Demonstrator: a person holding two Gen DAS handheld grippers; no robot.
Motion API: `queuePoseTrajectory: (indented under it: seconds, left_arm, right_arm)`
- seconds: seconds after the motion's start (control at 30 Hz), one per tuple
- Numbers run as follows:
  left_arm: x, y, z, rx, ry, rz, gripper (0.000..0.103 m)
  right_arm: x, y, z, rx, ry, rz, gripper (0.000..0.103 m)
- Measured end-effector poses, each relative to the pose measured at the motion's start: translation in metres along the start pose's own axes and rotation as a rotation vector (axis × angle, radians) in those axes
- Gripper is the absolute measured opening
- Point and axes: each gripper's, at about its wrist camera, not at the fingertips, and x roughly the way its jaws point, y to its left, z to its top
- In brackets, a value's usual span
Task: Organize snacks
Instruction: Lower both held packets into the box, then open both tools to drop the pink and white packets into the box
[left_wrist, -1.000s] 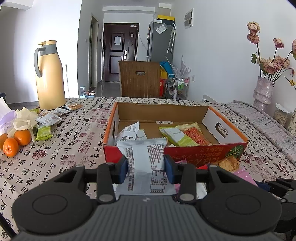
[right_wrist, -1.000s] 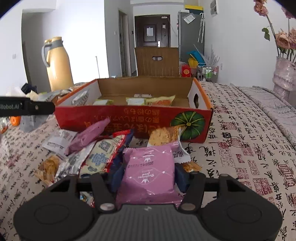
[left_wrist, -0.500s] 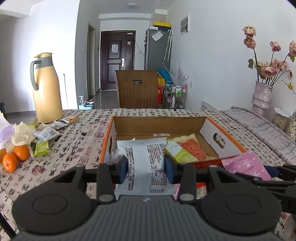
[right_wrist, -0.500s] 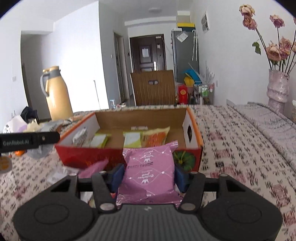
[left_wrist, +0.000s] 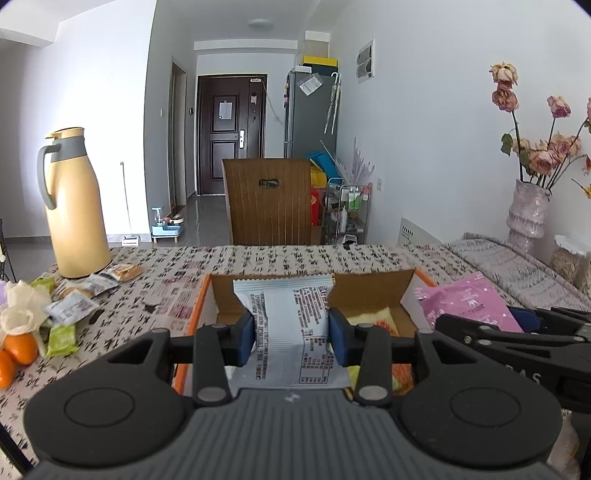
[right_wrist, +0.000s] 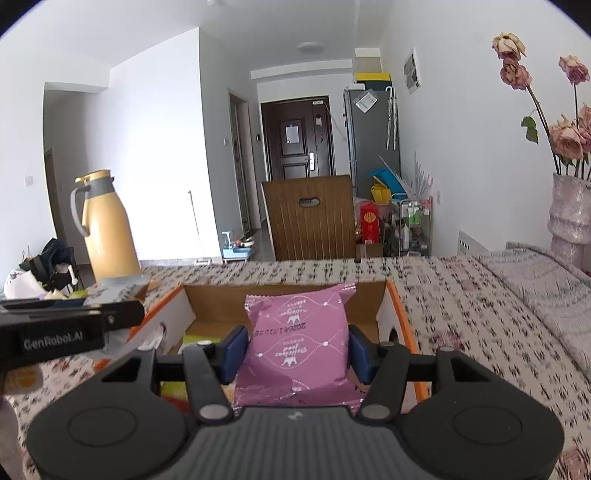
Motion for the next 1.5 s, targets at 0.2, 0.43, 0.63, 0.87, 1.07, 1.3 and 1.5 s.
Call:
queuePoseTrajectory:
  seconds: [0.2,0.43,0.63,0.87,1.07,1.3,1.5]
  left_arm:
    - [0.025,0.004,0.009,-0.047,-0.018,0.016,0.041]
    - [0.053,0.011,-0.003,-0.058,0.021,0.028,0.041]
    - [0.064,0.015,-0.012,-0.058,0.052,0.022,0.041]
    - [0.057,0.021,-0.012,-0.092,0.014,0.031,0.074]
    - [0.045,0.024,-0.01,-0.123,-0.042,0.082,0.103]
    - [0.044,0.022,-0.008,-0.115,-0.04,0.081,0.103]
    - [0.043,0.022,-0.009,-0.117,-0.043,0.08,0.103]
  right_arm:
    - [0.03,-0.002,0.014,0.022,-0.023,-0.01,0.057]
    - [0.061,-0.009,0.001,0.045,0.032,-0.005,0.057]
    - [0.074,-0.007,-0.01,0.041,0.073,-0.01,0.057]
    - [0.069,-0.008,-0.012,0.042,0.064,-0.014,0.068]
    - [0.06,-0.009,-0.01,0.056,0.033,-0.026,0.103]
    - [0.057,-0.009,-0.01,0.053,0.034,-0.026,0.103]
    - [0.058,-0.009,-0.009,0.052,0.035,-0.029,0.103]
